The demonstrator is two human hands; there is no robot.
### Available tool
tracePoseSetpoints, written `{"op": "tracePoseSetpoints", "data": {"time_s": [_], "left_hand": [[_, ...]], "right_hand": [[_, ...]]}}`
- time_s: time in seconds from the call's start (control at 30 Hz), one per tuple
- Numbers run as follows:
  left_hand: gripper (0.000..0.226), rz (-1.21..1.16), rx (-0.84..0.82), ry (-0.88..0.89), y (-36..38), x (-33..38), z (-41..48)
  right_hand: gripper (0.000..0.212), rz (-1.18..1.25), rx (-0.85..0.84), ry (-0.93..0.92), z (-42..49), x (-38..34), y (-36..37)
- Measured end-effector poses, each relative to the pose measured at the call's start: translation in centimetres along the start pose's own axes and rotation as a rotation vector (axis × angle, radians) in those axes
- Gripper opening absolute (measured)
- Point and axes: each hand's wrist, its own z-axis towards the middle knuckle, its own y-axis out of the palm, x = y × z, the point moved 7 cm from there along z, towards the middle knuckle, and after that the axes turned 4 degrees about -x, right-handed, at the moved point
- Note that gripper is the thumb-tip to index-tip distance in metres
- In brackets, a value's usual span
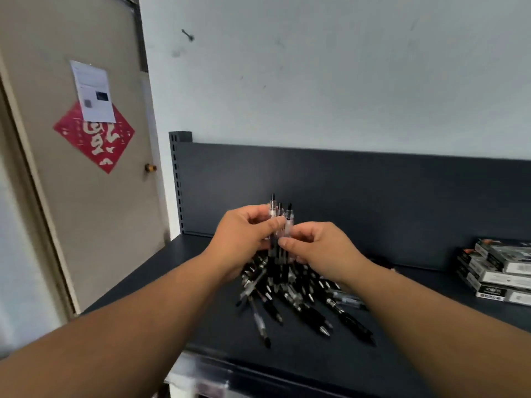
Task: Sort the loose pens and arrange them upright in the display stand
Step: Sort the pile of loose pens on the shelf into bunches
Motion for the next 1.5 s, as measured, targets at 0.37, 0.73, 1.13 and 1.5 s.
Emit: {"op": "tracePoseSetpoints", "data": {"time_s": [0.37,0.73,1.13,1.5], "left_hand": [[0.029,0.212,0.15,-0.226,-16.2,-2.7,-1.3],[0.03,0.703,0.077,-0.379,-22.4,-7.7,-0.4],[0.051,0.878,-0.105,-0.35,-22.3,-11.1,-0.7],[0.058,0.963,-0.23,-0.315,-21.0,-11.0,-1.4]], "right_hand": [[0.022,0.241,-0.271,0.316,3.7,-2.7,14.6],[0.019,0.033,-0.138,0.431,6.1,-0.5,20.3],[0.03,-0.418,-0.013,0.342,6.6,-0.1,20.6],[0.021,-0.336,-0.031,0.402,5.3,0.2,20.5]]}}
